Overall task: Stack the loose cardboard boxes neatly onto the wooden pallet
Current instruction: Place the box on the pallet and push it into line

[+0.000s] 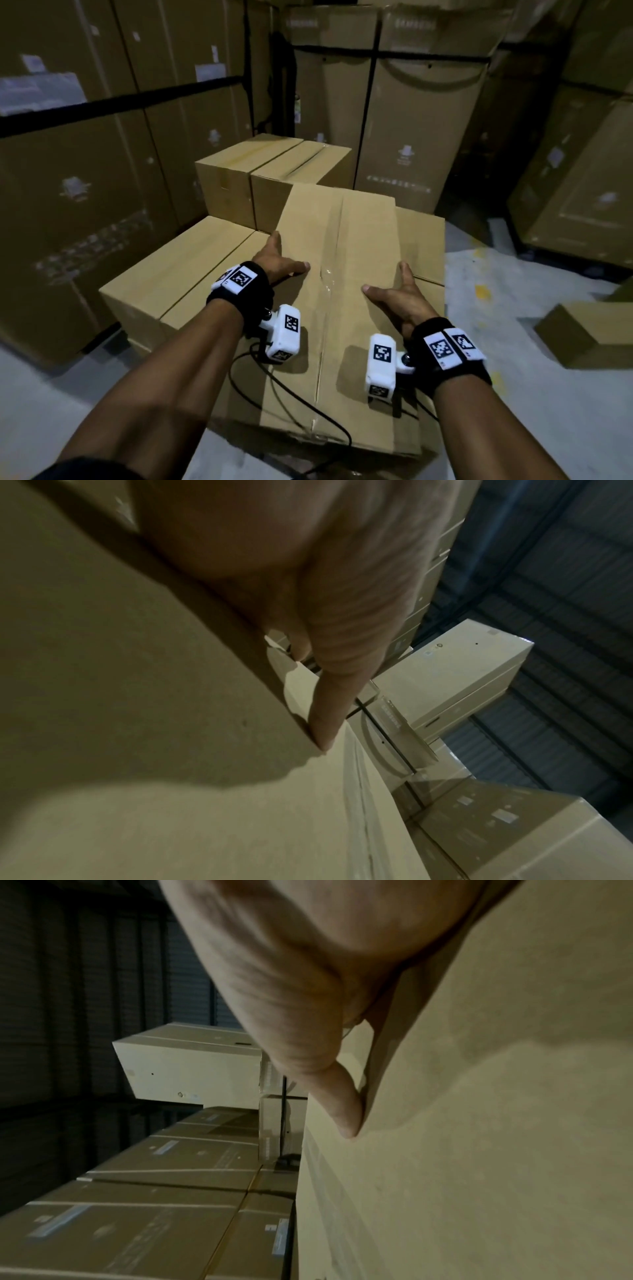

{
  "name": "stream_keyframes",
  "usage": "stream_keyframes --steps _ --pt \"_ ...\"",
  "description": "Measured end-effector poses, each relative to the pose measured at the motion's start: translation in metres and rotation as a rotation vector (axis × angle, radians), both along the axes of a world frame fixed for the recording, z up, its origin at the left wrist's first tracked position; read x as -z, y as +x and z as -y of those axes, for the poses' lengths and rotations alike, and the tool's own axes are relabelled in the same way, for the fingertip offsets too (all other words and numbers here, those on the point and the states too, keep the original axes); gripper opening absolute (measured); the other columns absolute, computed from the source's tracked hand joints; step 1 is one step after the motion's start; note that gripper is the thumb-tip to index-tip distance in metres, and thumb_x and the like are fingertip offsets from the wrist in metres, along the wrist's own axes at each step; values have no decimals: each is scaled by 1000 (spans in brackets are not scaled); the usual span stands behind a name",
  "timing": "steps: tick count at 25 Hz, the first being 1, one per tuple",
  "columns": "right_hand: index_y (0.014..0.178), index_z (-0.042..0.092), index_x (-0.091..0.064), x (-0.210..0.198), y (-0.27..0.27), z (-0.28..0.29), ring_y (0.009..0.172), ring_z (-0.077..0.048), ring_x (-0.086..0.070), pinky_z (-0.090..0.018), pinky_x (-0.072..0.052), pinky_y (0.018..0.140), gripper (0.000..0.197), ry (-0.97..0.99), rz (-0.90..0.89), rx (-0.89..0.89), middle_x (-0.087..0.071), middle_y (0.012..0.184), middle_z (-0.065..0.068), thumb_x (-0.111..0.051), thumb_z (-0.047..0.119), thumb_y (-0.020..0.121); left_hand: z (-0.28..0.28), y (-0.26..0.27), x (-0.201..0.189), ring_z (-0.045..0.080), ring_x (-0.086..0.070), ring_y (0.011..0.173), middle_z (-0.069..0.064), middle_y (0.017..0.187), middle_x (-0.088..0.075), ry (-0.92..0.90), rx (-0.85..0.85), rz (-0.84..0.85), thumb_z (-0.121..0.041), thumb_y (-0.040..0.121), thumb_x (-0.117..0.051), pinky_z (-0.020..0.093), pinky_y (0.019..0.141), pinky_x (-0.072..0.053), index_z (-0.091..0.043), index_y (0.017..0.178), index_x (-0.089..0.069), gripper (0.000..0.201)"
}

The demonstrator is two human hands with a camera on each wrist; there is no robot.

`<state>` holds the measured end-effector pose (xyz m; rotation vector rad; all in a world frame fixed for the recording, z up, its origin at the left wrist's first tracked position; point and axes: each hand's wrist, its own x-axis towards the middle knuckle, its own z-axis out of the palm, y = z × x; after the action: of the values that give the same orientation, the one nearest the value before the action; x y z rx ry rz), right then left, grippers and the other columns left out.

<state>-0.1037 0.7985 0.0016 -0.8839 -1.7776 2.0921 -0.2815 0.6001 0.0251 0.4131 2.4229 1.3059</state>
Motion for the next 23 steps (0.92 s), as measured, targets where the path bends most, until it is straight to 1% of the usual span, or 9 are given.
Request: stream_keyframes --steps 3,6,8,9,12,14,18,21,23 --pt "159 40 -9 1 -24 -23 140 -29 -43 -48 -41 114 136 -2 43 49 -23 165 -3 -92 12 55 -30 -29 4 32 -37 140 10 161 -27 -12 69 46 -41 71 -87 44 111 -39 -18 158 -8 119" --pt "161 32 -5 2 -43 -43 144 -28 -37 -38 -36 115 120 47 71 97 -15 167 -3 -86 5 76 -62 -63 8 31 -36 141 12 160 -26 -28 148 70 -37 76 -85 37 110 -37 -13 158 -7 116" --pt "162 28 -7 0 -55 -51 142 -28 -37 -31 -38 106 108 72 99 153 -18 165 -4 -78 3 85 -82 -87 11 31 -36 140 13 159 -28 -39 200 89 -34 78 -83 34 107 -37 -10 158 -9 111" --pt "162 27 -7 0 -65 -53 141 -29 -38 -32 -39 106 107 65 102 185 -20 164 -7 -77 2 85 -92 -99 12 31 -36 140 14 159 -28 -58 232 81 -34 80 -82 34 106 -36 -9 157 -9 109" --pt "162 28 -7 4 -93 -60 141 -31 -39 -43 -38 115 111 50 149 264 -19 166 -8 -80 2 82 -112 -134 11 32 -30 144 13 161 -23 -93 315 91 -36 83 -79 33 108 -33 -9 158 -6 108" --pt "161 28 -6 5 -115 -64 141 -32 -39 -47 -38 115 112 36 177 320 -18 166 -8 -81 3 81 -122 -159 9 32 -28 145 12 162 -21 -114 373 105 -36 84 -78 34 109 -32 -11 158 -5 107" --pt "161 29 -2 4 -145 -70 139 -34 -44 -52 -42 111 131 51 207 344 -24 165 -6 -93 18 67 -134 -193 12 31 -28 146 11 163 -20 -116 445 126 -35 83 -79 32 109 -31 -14 159 -4 108" --pt "161 28 -4 5 -159 -76 133 -35 -48 -52 -46 107 122 53 224 373 -29 162 -7 -88 11 75 -143 -210 17 30 -28 146 10 163 -20 -86 449 161 -31 82 -81 33 111 -30 -16 159 -4 110" --pt "161 29 -6 6 -169 -84 133 -35 -48 -52 -46 107 121 72 238 392 -30 162 -8 -88 12 74 -150 -222 17 31 -29 146 10 163 -21 -79 450 175 -30 81 -81 34 112 -31 -17 159 -4 111"
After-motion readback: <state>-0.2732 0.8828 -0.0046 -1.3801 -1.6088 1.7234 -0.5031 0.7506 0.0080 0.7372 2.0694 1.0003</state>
